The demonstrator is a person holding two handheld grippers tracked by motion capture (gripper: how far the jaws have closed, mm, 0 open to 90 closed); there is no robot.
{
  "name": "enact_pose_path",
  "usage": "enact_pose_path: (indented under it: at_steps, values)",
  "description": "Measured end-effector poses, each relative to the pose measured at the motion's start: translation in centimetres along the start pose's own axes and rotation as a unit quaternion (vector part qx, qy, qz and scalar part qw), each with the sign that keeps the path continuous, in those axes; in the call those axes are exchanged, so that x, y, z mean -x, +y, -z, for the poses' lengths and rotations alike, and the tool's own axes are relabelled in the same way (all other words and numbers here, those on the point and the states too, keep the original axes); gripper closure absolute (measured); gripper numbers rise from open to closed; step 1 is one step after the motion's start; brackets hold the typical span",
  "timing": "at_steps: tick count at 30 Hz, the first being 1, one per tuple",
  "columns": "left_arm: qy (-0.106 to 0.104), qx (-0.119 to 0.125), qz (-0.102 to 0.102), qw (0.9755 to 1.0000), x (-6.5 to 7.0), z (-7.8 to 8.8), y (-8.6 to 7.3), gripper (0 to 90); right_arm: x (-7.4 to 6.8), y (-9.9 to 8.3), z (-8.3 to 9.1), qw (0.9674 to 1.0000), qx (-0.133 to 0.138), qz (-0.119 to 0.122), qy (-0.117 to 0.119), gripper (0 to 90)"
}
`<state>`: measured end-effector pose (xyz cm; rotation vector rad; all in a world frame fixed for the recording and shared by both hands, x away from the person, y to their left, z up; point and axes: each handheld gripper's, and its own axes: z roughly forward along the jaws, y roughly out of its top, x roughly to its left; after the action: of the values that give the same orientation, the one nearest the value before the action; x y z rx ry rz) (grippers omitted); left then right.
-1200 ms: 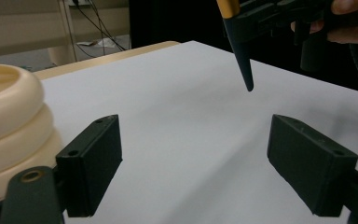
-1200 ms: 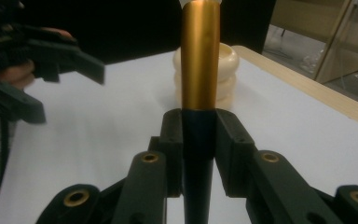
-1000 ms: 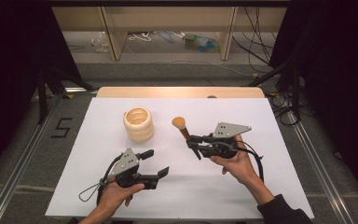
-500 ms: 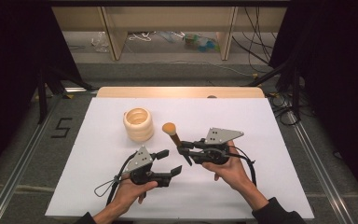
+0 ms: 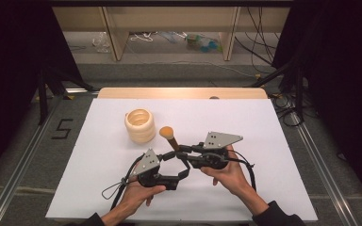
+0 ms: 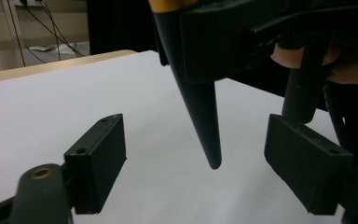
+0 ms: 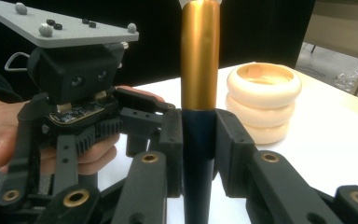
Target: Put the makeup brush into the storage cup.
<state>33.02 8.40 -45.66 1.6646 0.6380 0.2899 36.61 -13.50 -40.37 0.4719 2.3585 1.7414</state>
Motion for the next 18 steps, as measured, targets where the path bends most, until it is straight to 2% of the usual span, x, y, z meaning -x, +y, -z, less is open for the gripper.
enact_pose_path:
  at_steps: [4,6,7,10,13,14,15,17,18]
  values:
    - [0.002,0.004,0.009,1.0000,0.11,-0.09,-0.03,25.0,-0.17,-0.08,-0.19,1.0000,0.004,-0.003,0.005,74.7]
    - [-0.002,0.009,0.003,1.0000,0.03,-0.10,0.04,29.1,-0.36,-0.12,-0.27,0.9999,0.000,-0.011,0.011,74.7]
    - [-0.003,0.010,0.003,0.9999,0.03,-0.09,0.06,31.4,-0.31,-0.12,-0.32,1.0000,0.006,-0.003,0.005,74.7]
    - [-0.006,0.012,0.005,0.9999,0.00,-0.07,0.08,38.3,-0.43,-0.12,-0.35,1.0000,0.002,-0.002,0.008,74.7]
    - [-0.003,0.014,0.017,0.9998,-0.02,-0.04,0.10,43.1,-0.60,-0.17,-0.43,0.9998,-0.003,-0.010,0.015,74.7]
    - [-0.005,0.015,0.009,0.9998,-0.15,-0.02,0.15,44.6,-0.64,-0.19,-0.49,0.9999,0.002,-0.009,0.014,74.7]
    - [-0.006,0.016,0.013,0.9998,-0.18,0.00,0.16,46.4,-0.60,-0.16,-0.44,1.0000,0.003,-0.001,0.006,74.7]
    - [-0.010,0.018,0.010,0.9997,-0.32,0.03,0.23,49.0,-0.63,-0.19,-0.51,0.9999,0.005,-0.003,0.010,74.7]
    - [-0.007,0.017,0.020,0.9996,-0.24,0.04,0.20,50.4,-0.64,-0.19,-0.49,1.0000,0.003,-0.002,0.008,74.7]
